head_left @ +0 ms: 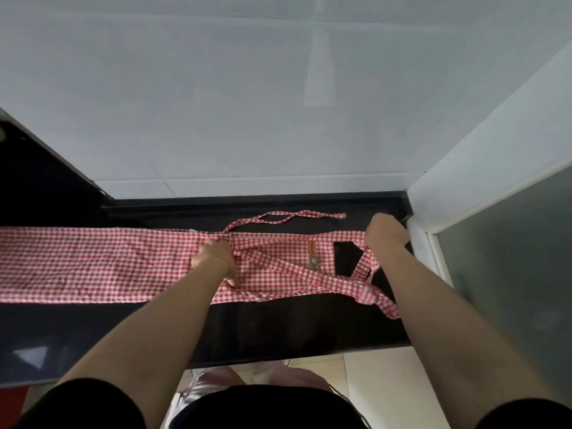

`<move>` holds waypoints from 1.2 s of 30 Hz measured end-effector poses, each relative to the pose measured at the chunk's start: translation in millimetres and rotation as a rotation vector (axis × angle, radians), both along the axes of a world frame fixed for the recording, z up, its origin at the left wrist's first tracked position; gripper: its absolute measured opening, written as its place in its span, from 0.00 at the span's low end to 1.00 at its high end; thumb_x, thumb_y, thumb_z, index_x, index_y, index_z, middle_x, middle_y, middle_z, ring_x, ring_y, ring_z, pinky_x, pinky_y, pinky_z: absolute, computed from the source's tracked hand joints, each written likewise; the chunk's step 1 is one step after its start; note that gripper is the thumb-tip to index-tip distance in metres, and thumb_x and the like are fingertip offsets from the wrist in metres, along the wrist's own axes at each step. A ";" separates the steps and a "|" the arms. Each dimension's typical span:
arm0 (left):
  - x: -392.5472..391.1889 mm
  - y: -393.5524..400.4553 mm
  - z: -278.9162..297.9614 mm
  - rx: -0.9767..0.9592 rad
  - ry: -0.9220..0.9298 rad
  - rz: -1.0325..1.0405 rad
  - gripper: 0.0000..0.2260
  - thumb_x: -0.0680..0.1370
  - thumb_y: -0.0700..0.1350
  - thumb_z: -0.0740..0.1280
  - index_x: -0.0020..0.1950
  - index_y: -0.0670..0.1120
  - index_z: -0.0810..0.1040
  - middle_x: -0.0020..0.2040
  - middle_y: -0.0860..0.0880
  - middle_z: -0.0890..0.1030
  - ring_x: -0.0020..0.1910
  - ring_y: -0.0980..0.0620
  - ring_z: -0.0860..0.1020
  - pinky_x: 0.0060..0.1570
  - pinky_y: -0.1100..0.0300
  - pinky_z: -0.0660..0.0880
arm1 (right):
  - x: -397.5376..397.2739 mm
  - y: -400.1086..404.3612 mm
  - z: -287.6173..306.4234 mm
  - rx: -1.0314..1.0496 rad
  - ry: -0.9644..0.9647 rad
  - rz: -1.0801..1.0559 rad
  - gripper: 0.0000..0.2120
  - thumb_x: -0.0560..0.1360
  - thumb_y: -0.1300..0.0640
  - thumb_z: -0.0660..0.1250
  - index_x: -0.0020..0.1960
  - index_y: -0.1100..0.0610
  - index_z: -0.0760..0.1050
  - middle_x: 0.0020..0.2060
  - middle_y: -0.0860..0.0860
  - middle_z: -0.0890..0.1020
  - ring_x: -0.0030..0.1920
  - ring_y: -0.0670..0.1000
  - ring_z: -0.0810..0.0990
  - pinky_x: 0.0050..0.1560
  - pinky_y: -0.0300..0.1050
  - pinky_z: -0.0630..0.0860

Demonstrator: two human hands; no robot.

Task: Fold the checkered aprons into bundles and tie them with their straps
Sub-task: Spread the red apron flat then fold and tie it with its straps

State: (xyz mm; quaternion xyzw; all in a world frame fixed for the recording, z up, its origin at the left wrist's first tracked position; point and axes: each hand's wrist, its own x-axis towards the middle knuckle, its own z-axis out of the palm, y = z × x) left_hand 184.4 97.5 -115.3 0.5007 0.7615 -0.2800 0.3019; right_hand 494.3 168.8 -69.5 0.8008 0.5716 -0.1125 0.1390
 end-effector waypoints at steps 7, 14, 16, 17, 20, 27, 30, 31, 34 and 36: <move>1.4 -2.2 -11.7 0.097 0.014 0.170 0.54 0.67 0.77 0.64 0.80 0.42 0.56 0.79 0.39 0.58 0.76 0.37 0.59 0.69 0.42 0.66 | -19.8 -7.4 -8.5 -0.188 0.366 0.251 0.15 0.79 0.44 0.65 0.46 0.56 0.76 0.40 0.51 0.79 0.42 0.51 0.79 0.42 0.43 0.74; 10.0 -4.7 -6.3 0.110 0.045 0.165 0.55 0.66 0.79 0.62 0.79 0.42 0.55 0.76 0.39 0.60 0.74 0.39 0.63 0.68 0.42 0.67 | -56.6 -46.1 -30.5 -0.600 0.030 0.441 0.22 0.76 0.56 0.69 0.68 0.58 0.70 0.61 0.54 0.76 0.60 0.56 0.77 0.63 0.52 0.73; 9.6 -6.5 -5.8 0.089 0.043 0.136 0.58 0.62 0.79 0.66 0.79 0.42 0.55 0.77 0.39 0.59 0.75 0.38 0.62 0.69 0.41 0.66 | -49.3 -41.7 -33.9 -0.566 0.013 0.338 0.16 0.79 0.58 0.64 0.65 0.61 0.72 0.61 0.56 0.76 0.58 0.56 0.76 0.55 0.47 0.74; 9.7 -7.6 -5.4 0.083 0.040 0.126 0.59 0.61 0.78 0.68 0.79 0.42 0.54 0.77 0.39 0.59 0.75 0.38 0.62 0.70 0.40 0.66 | -41.7 -38.1 -35.7 -0.530 0.030 0.295 0.15 0.80 0.58 0.62 0.64 0.63 0.72 0.62 0.57 0.76 0.58 0.58 0.76 0.49 0.44 0.71; 9.5 -9.2 -3.5 0.084 0.036 0.119 0.60 0.59 0.77 0.71 0.78 0.42 0.54 0.76 0.39 0.59 0.75 0.39 0.62 0.70 0.41 0.66 | -17.4 -21.4 -22.7 -0.359 0.028 0.237 0.14 0.81 0.59 0.60 0.62 0.63 0.76 0.55 0.58 0.79 0.55 0.59 0.78 0.46 0.45 0.69; 11.3 -8.7 -3.4 0.093 0.036 0.118 0.62 0.59 0.78 0.68 0.79 0.41 0.52 0.77 0.38 0.58 0.76 0.37 0.60 0.71 0.39 0.65 | 9.6 -1.0 2.4 -0.359 0.121 0.050 0.13 0.81 0.60 0.60 0.61 0.64 0.77 0.42 0.55 0.77 0.45 0.52 0.78 0.48 0.43 0.76; 12.5 -8.5 -2.9 0.094 0.049 0.126 0.61 0.60 0.78 0.68 0.79 0.41 0.52 0.76 0.39 0.59 0.75 0.38 0.62 0.70 0.41 0.66 | 8.9 -4.3 2.6 -0.197 0.047 -0.004 0.10 0.81 0.59 0.62 0.57 0.63 0.78 0.41 0.55 0.79 0.43 0.53 0.79 0.43 0.44 0.75; 13.1 -8.7 -3.1 0.099 0.056 0.127 0.60 0.60 0.78 0.68 0.79 0.42 0.53 0.76 0.39 0.60 0.74 0.38 0.62 0.70 0.41 0.67 | 6.2 -7.3 3.7 -0.166 -0.025 0.016 0.10 0.80 0.58 0.63 0.57 0.62 0.78 0.45 0.55 0.80 0.46 0.54 0.81 0.44 0.44 0.76; 13.8 -9.3 -4.8 0.129 0.047 0.123 0.58 0.61 0.78 0.68 0.79 0.45 0.53 0.76 0.39 0.60 0.75 0.38 0.62 0.69 0.40 0.67 | -7.3 -12.4 -3.7 -0.022 -0.096 0.124 0.10 0.80 0.55 0.65 0.58 0.59 0.78 0.49 0.55 0.81 0.49 0.54 0.81 0.49 0.45 0.80; 13.0 -10.2 -5.3 0.144 0.038 0.117 0.57 0.61 0.78 0.67 0.79 0.46 0.52 0.76 0.39 0.59 0.75 0.37 0.62 0.69 0.40 0.66 | -18.4 -12.9 -15.9 0.147 0.017 0.290 0.15 0.79 0.50 0.64 0.62 0.57 0.73 0.54 0.55 0.78 0.53 0.53 0.78 0.53 0.47 0.79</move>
